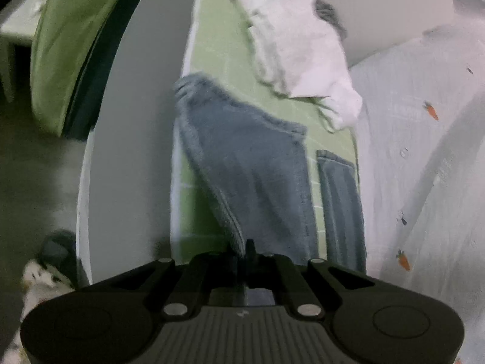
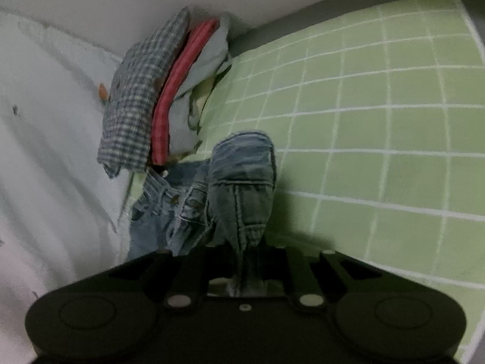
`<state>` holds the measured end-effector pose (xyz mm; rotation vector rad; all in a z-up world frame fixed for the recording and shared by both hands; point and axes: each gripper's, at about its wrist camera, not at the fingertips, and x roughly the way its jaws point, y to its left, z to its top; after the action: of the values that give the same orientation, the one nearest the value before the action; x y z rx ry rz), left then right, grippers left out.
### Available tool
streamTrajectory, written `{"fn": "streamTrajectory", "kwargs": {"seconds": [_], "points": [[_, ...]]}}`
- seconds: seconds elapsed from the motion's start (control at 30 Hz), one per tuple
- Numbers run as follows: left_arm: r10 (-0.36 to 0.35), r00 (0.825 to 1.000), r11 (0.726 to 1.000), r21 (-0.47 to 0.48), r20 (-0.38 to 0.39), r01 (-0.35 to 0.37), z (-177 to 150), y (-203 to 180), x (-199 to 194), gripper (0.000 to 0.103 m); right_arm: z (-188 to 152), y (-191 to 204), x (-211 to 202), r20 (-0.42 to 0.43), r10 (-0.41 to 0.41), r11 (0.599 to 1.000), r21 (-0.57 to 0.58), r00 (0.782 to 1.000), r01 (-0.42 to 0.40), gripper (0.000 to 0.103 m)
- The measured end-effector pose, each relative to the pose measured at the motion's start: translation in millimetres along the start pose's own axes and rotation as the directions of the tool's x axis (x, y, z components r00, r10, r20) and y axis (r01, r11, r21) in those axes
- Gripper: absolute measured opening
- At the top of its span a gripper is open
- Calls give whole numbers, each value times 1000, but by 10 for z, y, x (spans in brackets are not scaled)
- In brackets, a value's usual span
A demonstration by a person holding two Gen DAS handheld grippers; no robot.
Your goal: Fold clothes
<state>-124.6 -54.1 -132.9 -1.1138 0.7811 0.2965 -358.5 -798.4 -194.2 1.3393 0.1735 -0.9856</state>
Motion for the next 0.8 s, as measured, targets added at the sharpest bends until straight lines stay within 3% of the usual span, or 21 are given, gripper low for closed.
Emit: {"fn": "streamTrajectory", "kwargs": {"seconds": [0.23, 0.4, 0.57, 0.8], "points": [[27, 998, 990, 135, 49, -33, -10, -228, -358, 3, 138, -236, -454, 20, 47, 998, 48, 999, -48, 11], [24, 996, 988, 147, 81, -36, -3, -330, -551, 3, 195, -248, -667, 11, 14, 998, -54, 1000, -13, 11], [0, 994, 988, 151, 107, -17, 5, -545, -599, 3, 217, -47, -645, 24, 43, 994, -105, 999, -41, 11], [-75, 992, 980, 191, 104, 54, 114, -1168, -419, 3, 218, 398, -583, 61, 121, 980, -167, 991, -109, 11]]}}
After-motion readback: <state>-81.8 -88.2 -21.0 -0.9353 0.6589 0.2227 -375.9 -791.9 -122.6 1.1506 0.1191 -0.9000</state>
